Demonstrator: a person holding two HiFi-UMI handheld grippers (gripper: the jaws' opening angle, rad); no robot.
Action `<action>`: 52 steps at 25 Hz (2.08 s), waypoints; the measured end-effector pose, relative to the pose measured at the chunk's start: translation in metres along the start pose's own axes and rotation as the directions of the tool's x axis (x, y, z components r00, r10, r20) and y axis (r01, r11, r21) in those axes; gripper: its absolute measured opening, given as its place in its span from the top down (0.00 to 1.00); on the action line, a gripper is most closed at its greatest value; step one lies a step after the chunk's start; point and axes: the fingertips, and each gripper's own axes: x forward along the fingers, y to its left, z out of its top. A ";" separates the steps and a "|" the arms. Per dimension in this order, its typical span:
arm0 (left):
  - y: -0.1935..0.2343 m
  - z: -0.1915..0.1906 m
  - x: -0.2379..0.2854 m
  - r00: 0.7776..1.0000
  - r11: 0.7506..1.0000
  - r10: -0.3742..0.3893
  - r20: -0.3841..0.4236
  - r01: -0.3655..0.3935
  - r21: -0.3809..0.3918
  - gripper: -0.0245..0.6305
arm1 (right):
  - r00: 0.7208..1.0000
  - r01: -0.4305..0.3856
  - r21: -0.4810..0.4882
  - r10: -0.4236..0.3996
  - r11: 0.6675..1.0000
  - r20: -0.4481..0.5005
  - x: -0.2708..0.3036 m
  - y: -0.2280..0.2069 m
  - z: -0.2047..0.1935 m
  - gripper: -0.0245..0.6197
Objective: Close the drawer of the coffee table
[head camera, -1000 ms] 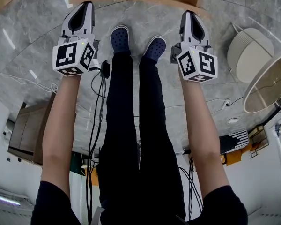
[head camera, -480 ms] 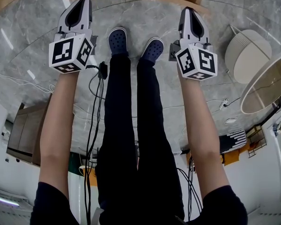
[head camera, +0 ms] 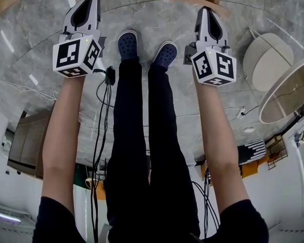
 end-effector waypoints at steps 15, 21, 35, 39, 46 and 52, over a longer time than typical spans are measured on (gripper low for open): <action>0.002 0.014 0.017 1.000 1.000 -0.003 0.001 0.003 0.009 0.93 | 1.000 0.006 -0.006 -0.006 1.000 0.010 0.016 -0.007 0.015 0.92; 0.007 0.020 0.026 1.000 1.000 0.003 0.008 -0.003 0.005 0.93 | 1.000 0.006 -0.009 -0.006 1.000 0.021 0.026 -0.007 0.020 0.92; 0.013 0.039 0.049 1.000 1.000 -0.008 0.023 0.008 0.026 0.93 | 0.998 0.016 -0.005 -0.016 1.000 0.053 0.048 -0.013 0.039 0.92; 0.015 0.042 0.053 1.000 1.000 -0.009 0.028 0.008 0.029 0.93 | 0.998 0.010 0.006 -0.011 1.000 0.060 0.053 -0.014 0.043 0.92; 0.014 0.041 0.058 1.000 0.997 -0.023 0.019 0.022 0.072 0.93 | 0.998 0.006 0.000 -0.006 1.000 0.069 0.055 -0.016 0.043 0.92; 0.014 0.040 0.058 0.999 0.997 -0.031 0.010 0.030 0.077 0.93 | 0.998 -0.002 -0.014 0.003 1.000 0.068 0.056 -0.015 0.044 0.92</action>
